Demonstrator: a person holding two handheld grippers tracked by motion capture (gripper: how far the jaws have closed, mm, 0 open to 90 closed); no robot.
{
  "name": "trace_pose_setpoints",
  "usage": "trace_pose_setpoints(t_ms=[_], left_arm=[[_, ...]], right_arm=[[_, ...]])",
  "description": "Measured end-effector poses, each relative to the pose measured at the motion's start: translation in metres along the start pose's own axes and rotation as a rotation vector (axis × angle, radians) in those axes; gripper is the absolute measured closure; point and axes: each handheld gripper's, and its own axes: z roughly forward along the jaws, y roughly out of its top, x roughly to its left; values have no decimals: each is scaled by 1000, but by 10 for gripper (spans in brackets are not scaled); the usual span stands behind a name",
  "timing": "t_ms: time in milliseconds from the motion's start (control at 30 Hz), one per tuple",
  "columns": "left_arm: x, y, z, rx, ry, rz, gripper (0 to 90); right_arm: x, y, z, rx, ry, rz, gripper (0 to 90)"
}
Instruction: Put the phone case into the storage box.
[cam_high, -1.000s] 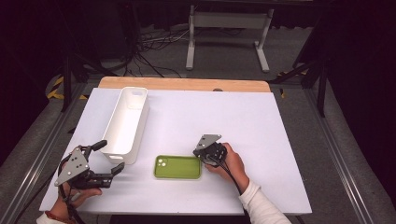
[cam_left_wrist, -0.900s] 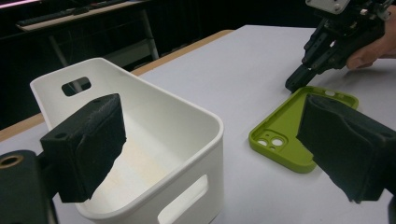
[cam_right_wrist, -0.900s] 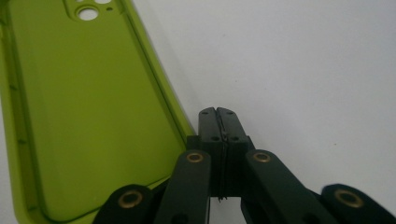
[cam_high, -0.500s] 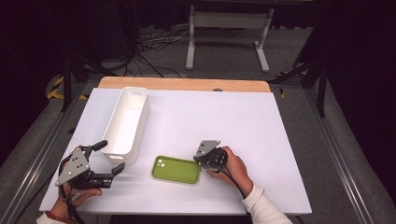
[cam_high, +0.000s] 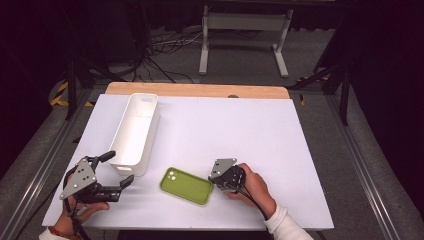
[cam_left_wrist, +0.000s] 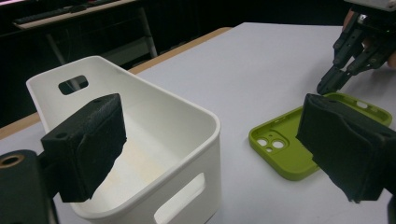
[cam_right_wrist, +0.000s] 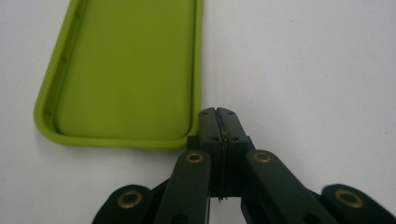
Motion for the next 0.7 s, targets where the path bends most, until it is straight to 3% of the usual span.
trace_pose_setpoints(t_ms=[200,700], left_arm=[[0,0,1,3,0,3,88],[1,0,0,8,-4,11,88]], right_arm=[[12,-1,-4,1,19,-40,900],[18,3,-4,12,45,-74,900]])
